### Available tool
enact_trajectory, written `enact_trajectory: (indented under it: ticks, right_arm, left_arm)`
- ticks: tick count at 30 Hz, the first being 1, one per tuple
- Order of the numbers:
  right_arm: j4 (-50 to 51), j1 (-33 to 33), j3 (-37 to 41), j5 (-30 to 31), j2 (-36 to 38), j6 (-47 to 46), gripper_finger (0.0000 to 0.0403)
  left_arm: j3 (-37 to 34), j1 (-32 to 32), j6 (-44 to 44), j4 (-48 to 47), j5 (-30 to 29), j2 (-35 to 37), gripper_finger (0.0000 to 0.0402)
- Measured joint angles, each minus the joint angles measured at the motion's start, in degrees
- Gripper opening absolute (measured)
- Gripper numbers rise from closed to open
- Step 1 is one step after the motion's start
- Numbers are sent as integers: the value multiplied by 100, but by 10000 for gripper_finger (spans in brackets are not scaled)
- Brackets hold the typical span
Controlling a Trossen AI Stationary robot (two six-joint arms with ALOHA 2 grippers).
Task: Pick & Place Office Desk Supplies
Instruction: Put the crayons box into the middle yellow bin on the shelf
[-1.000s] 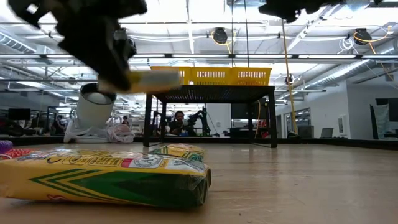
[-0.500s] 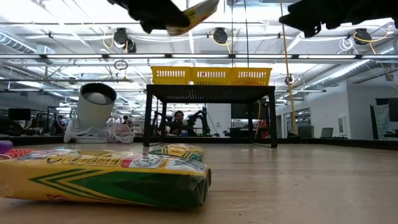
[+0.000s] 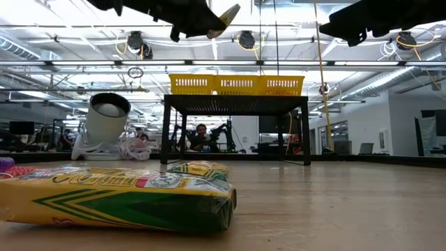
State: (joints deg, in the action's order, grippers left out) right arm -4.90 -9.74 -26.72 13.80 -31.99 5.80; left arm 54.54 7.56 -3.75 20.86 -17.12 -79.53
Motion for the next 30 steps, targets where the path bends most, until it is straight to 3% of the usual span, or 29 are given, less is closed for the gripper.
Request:
enact_trajectory:
  ticks: [11,14,21,30]
  right_arm:
    - [-154,159,61,-11,-15,-43,215]
    - [-316,238,177,-13,-18,-44,215]
    - [-477,346,236,-35,-15,-65,215]
    - [-474,345,236,-39,-15,-83,215]
  left_arm:
    - [80,986,399,676,590,-271,113]
    - [508,1053,394,223,742,-512,113]
    - [1712,1190,473,-1540,457,-1259,113]
    - [1991,1382,1017,-1877,398,-1899,113]
